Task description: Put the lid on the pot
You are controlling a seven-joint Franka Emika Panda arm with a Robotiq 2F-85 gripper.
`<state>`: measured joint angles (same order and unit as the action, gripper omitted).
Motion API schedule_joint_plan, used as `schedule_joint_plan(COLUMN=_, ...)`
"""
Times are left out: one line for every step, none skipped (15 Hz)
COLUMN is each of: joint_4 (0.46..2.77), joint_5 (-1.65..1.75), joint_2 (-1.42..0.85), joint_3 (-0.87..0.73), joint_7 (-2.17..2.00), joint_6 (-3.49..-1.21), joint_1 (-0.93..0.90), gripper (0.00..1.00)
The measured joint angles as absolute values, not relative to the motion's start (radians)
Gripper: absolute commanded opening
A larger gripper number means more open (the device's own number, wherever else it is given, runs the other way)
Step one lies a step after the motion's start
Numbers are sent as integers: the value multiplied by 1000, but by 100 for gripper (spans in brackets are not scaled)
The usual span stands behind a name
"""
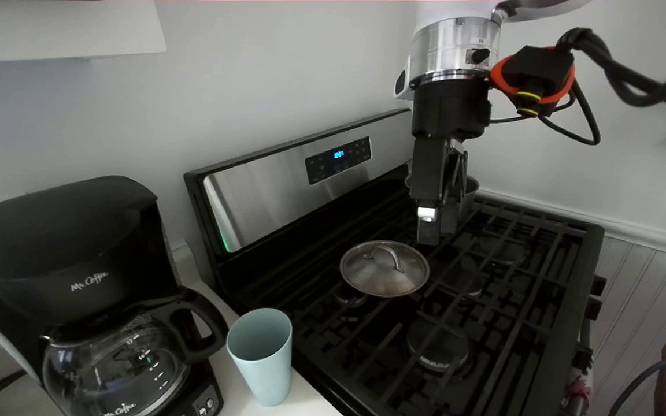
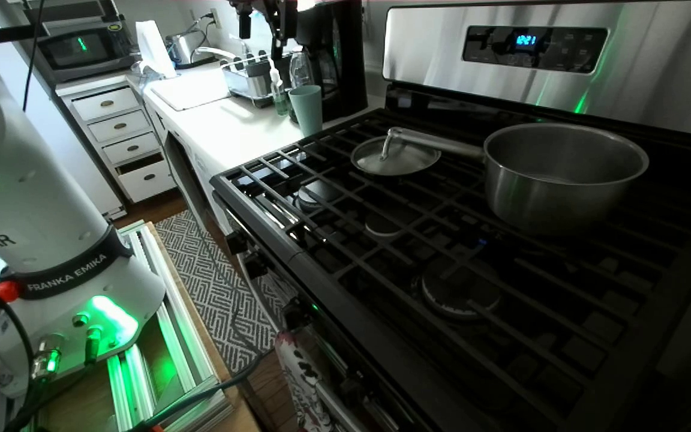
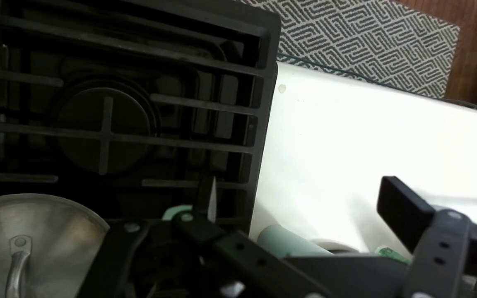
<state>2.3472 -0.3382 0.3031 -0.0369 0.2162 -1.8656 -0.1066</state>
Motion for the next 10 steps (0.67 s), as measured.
schedule_joint_plan(joint_4=2347, joint_5=-338, joint_2=301, joint_3=-31, joint_7=215, joint_6=-1873, joint_1=-107, gripper=100)
schedule_joint_plan(joint_4=2347, joint_5=-338, joint_2=297, joint_3=-22, joint_7=213, joint_6=-1882, joint_1=-107, gripper=100)
schedule_joint_plan(joint_4=2346, joint_5=-336, joint_2=290, joint_3=-10, joint_7=206, joint_6=-1897, joint_1=-107, gripper=100)
schedule_joint_plan(joint_4=2342, joint_5=-335, joint_2=279, joint_3=1, joint_7=201, joint_6=-1915, joint_1=-108, gripper=100)
schedule_joint_plan(joint_4=2336, joint_5=-334, joint_2=264, joint_3=13, joint_7=195, joint_6=-1932, joint_1=-108, gripper=100)
schedule_joint_plan(joint_4=2329, joint_5=-333, joint_2=247, joint_3=23, joint_7=189, joint_6=-1950, joint_1=-108, gripper=100)
schedule_joint_plan(joint_4=2323, joint_5=-324, joint_2=230, joint_3=28, joint_7=174, joint_6=-1969, joint_1=-107, gripper=100)
schedule_joint_plan(joint_4=2319, joint_5=-306, joint_2=215, joint_3=28, joint_7=155, joint_6=-1989, joint_1=-103, gripper=100)
schedule_joint_plan(joint_4=2317, joint_5=-277, joint_2=202, joint_3=27, joint_7=146, joint_6=-2007, joint_1=-94, gripper=100)
schedule_joint_plan(joint_4=2316, joint_5=-238, joint_2=188, joint_3=25, joint_7=149, joint_6=-2030, joint_1=-83, gripper=100)
